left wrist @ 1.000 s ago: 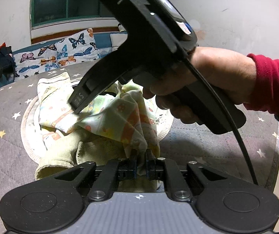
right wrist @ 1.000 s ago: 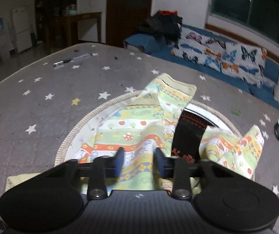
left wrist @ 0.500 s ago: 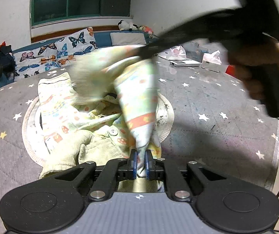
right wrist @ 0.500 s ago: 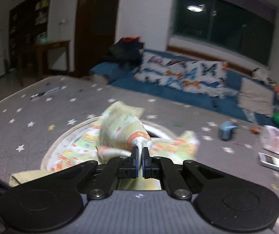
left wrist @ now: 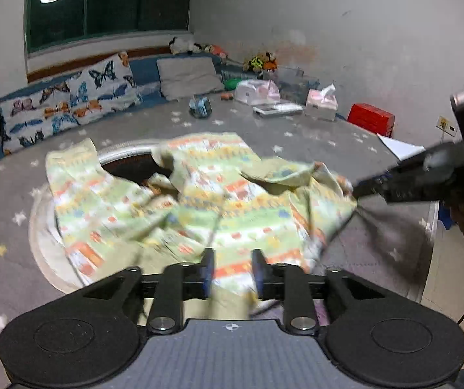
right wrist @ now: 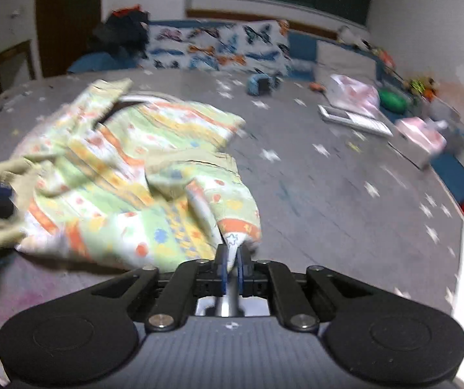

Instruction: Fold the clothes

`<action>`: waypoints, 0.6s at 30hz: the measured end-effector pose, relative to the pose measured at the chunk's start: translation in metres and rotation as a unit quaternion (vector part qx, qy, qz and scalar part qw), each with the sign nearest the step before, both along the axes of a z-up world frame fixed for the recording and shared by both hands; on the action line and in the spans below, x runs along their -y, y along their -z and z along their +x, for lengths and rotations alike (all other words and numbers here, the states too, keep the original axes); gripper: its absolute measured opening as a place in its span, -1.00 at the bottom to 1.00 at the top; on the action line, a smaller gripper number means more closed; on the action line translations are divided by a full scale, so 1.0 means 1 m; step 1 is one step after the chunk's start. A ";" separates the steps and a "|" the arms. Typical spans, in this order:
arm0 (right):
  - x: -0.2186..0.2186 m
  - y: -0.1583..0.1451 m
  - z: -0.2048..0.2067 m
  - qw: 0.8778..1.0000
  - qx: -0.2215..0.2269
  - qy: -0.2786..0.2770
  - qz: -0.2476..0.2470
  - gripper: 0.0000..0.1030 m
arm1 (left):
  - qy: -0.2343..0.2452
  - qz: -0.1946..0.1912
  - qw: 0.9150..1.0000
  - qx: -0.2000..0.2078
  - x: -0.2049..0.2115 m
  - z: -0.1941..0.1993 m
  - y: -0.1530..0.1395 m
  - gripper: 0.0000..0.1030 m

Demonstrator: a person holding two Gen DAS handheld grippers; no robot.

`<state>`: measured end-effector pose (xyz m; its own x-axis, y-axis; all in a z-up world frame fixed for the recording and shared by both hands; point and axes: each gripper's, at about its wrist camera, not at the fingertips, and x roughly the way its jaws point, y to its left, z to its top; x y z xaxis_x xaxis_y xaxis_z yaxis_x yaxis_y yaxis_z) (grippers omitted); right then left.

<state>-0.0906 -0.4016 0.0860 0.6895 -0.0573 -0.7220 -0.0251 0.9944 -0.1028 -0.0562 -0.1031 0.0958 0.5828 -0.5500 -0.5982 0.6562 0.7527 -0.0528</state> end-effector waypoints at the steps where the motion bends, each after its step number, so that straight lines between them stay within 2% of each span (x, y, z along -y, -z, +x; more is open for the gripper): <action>1: 0.003 -0.002 -0.003 1.000 0.003 0.006 -0.005 -0.74 | -0.007 0.000 1.000 0.007 -0.004 0.004 -0.006 -0.25; 4: 0.010 -0.013 -0.009 0.999 0.032 0.025 -0.022 -0.66 | -0.043 0.016 0.998 0.031 -0.014 0.023 -0.019 -0.25; 6: 0.013 -0.023 -0.006 0.998 0.053 0.027 -0.019 -0.52 | -0.072 0.029 0.996 0.036 -0.017 0.044 -0.021 -0.25; 8: 0.010 -0.033 -0.001 0.997 0.068 0.015 -0.013 -0.31 | -0.102 0.039 0.994 0.032 -0.020 0.068 -0.019 -0.25; 10: 0.002 -0.037 0.012 0.997 0.078 -0.004 -0.003 -0.27 | -0.129 0.055 0.990 0.027 -0.021 0.094 -0.014 -0.25; 13: -0.013 -0.037 0.035 0.996 0.075 -0.035 0.021 -0.22 | -0.158 0.072 0.985 0.014 -0.022 0.128 -0.006 -0.24; 15: -0.020 -0.033 0.052 0.996 0.070 -0.049 0.028 -0.20 | -0.165 0.078 0.983 0.005 -0.022 0.143 0.001 -0.12; 18: -0.028 -0.025 0.078 0.996 0.060 -0.057 0.039 -0.13 | -0.176 0.086 0.981 -0.008 -0.021 0.165 0.012 -0.11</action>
<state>-0.0128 -0.3740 0.1106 0.7701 0.0795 -0.6330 -0.1304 0.9909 -0.0341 0.1088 -0.0825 0.0833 0.7085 -0.2070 -0.6747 0.3551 0.9308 0.0873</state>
